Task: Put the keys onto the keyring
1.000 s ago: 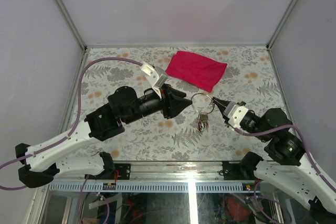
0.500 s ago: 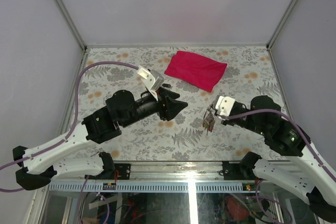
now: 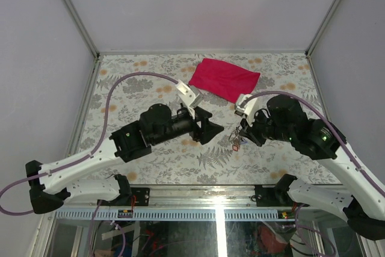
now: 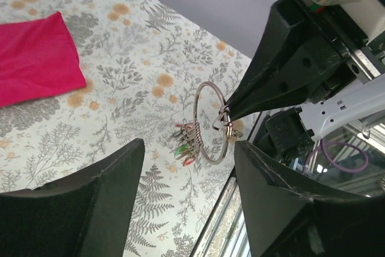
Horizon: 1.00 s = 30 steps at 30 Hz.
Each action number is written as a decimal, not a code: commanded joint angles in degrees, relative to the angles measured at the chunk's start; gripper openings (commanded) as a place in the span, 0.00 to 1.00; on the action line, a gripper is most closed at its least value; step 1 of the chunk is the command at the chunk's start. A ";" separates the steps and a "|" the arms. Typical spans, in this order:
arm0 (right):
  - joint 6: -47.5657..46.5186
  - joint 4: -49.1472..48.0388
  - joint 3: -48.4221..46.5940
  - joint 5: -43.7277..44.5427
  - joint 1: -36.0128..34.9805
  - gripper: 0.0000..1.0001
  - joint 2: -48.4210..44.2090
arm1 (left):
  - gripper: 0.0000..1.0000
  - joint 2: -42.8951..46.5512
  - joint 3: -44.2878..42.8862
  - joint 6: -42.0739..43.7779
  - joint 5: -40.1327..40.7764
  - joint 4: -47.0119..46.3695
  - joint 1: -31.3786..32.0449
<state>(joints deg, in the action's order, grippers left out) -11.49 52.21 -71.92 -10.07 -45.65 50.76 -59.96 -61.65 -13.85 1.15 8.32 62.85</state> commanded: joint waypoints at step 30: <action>13.57 -1.80 -2.01 -3.04 0.13 0.00 1.58 | 0.38 -11.88 2.53 -6.98 -12.97 -15.96 0.07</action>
<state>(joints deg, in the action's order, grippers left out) 0.80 54.54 -73.01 -11.68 -45.63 53.15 -71.37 -59.31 -20.38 -10.28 -3.14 62.85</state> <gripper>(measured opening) 0.065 0.455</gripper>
